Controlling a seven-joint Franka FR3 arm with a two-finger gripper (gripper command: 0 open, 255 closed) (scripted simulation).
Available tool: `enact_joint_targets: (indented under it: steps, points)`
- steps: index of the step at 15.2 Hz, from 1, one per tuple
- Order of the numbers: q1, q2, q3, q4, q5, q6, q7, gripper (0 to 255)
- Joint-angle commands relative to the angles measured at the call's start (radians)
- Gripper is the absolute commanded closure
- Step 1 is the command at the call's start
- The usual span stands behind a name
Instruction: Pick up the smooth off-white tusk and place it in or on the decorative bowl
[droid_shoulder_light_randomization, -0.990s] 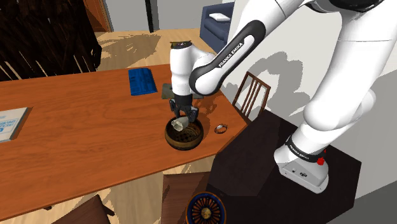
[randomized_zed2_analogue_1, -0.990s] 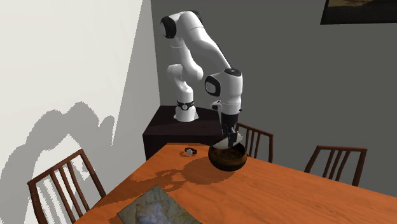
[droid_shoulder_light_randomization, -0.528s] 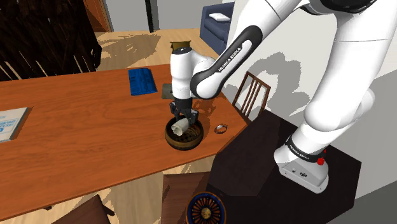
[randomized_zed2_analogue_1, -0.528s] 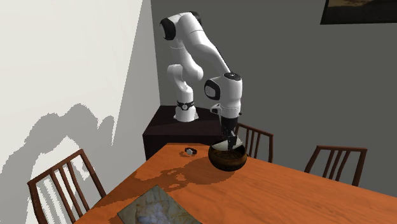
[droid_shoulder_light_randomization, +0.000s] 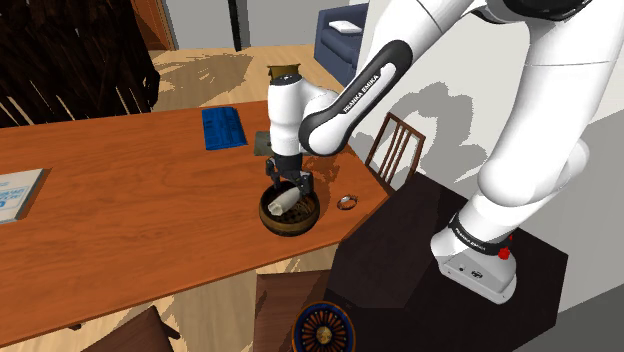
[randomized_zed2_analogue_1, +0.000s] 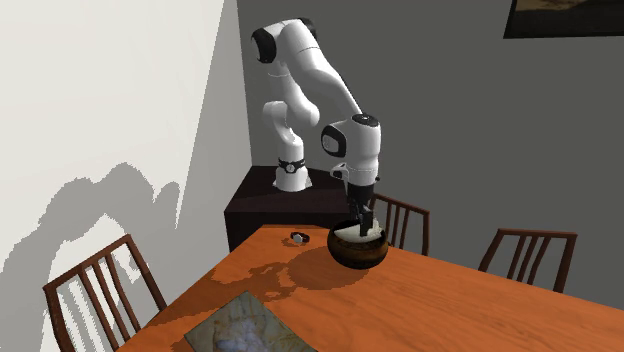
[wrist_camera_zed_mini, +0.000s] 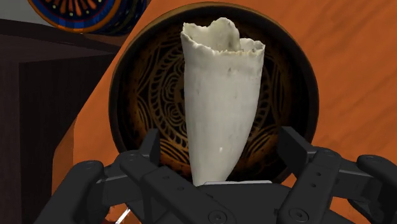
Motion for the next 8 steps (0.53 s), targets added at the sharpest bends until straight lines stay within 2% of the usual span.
enact_joint_targets:
  steps: [1,5,8]
  points:
    - [0.0,0.0,0.0,0.0,0.0,0.0,0.0,0]
    - [-0.076,-0.119,0.09,0.016,0.136,-0.102,-0.094,0]
    - [-0.075,-0.119,0.089,0.016,0.136,-0.101,-0.094,0]
